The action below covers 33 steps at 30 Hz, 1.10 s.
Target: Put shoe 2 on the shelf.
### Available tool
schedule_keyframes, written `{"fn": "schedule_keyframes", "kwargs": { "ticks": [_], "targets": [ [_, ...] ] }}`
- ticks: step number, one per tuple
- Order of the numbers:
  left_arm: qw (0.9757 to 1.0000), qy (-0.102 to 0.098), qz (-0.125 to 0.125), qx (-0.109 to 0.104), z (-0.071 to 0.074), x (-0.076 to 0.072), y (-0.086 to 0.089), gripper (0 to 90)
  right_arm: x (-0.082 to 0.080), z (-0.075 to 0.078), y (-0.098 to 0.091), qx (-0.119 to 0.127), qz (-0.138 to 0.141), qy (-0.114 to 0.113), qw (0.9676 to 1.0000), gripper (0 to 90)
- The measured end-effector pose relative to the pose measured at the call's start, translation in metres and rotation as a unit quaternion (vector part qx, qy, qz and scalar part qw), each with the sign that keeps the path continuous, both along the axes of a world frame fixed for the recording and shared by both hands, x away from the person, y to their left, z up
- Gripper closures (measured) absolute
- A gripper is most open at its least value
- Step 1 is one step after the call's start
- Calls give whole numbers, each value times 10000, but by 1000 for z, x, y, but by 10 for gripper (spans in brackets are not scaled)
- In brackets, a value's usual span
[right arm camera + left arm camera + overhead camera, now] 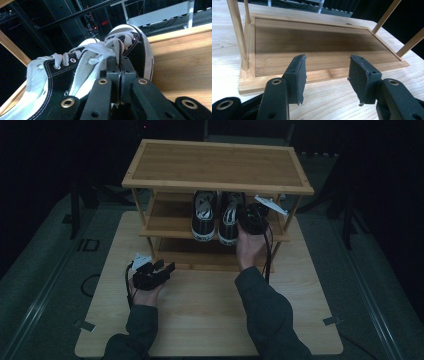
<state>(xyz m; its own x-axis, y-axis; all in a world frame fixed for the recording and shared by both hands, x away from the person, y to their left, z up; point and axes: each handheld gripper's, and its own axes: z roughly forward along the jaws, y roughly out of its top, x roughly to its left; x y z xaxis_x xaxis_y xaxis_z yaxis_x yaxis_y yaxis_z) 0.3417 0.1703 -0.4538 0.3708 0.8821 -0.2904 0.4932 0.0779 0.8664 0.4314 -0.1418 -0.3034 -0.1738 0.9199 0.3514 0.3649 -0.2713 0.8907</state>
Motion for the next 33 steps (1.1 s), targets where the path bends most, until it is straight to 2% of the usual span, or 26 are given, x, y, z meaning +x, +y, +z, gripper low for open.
{"fn": "schedule_keyframes", "kwargs": {
  "ticks": [12,22,27,31,33],
  "targets": [
    [10000,8,-25,23,0,1,-2,488,5,-2,1,122,-15,39,9999,884],
    [10000,5,-38,18,0,1,-3,487,5,1,6,59,-8,94,9999,877],
    [10000,9,-58,12,-1,2,-4,487,5,2,8,45,-1,50,10000,874],
    [10000,8,-73,17,0,3,-5,488,6,-3,6,75,-70,45,9999,874],
    [10000,11,-86,23,-1,3,-5,488,7,-5,4,149,-3,68,9999,870]
  ]
}}
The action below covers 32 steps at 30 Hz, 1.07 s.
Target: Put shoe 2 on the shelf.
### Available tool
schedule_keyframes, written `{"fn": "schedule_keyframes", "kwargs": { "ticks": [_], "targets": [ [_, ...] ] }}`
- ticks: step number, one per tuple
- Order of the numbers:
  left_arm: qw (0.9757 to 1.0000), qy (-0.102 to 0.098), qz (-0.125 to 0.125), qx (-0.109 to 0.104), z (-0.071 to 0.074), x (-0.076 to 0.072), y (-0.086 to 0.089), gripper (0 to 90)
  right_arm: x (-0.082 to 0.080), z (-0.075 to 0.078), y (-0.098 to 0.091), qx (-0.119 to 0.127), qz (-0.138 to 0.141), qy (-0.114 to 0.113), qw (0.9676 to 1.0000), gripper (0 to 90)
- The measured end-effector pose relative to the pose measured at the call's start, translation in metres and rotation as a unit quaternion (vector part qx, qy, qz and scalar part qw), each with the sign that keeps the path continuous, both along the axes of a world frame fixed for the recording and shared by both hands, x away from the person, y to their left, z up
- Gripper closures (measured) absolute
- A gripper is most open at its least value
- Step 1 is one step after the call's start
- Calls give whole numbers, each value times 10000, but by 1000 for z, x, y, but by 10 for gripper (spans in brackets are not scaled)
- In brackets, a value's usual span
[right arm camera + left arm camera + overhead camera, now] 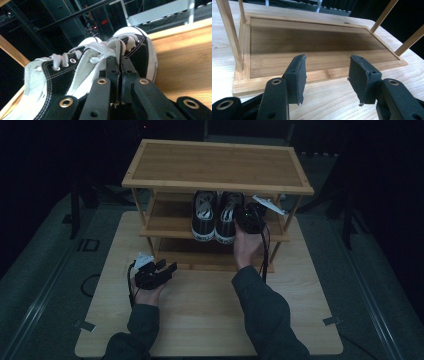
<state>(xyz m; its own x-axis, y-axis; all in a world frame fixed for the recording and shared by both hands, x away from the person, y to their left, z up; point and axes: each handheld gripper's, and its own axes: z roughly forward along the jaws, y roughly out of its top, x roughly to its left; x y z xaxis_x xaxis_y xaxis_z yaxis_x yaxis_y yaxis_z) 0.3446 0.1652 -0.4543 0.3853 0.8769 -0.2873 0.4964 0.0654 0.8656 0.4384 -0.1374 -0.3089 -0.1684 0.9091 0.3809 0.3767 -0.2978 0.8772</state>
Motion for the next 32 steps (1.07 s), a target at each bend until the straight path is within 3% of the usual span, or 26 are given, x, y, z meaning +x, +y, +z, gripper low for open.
{"fn": "schedule_keyframes", "kwargs": {
  "ticks": [6,10,13,15,26,32],
  "targets": [
    [10000,5,-2,-5,0,0,0,488,0,0,1,-57,13,-77,10000,852],
    [10000,8,-5,-7,0,0,0,487,-2,-2,-1,-90,61,-254,9996,748],
    [10000,2,-3,-1,0,0,0,487,-7,-3,-3,-343,126,-457,9983,687],
    [10000,4,5,-2,0,0,0,487,-10,-3,-5,-351,198,-490,9980,668],
    [10000,13,10,13,0,0,0,486,-37,5,-29,-333,565,-786,9947,616],
    [10000,28,28,19,-1,1,0,485,-62,-4,-43,-373,754,-868,9927,603]
  ]
}}
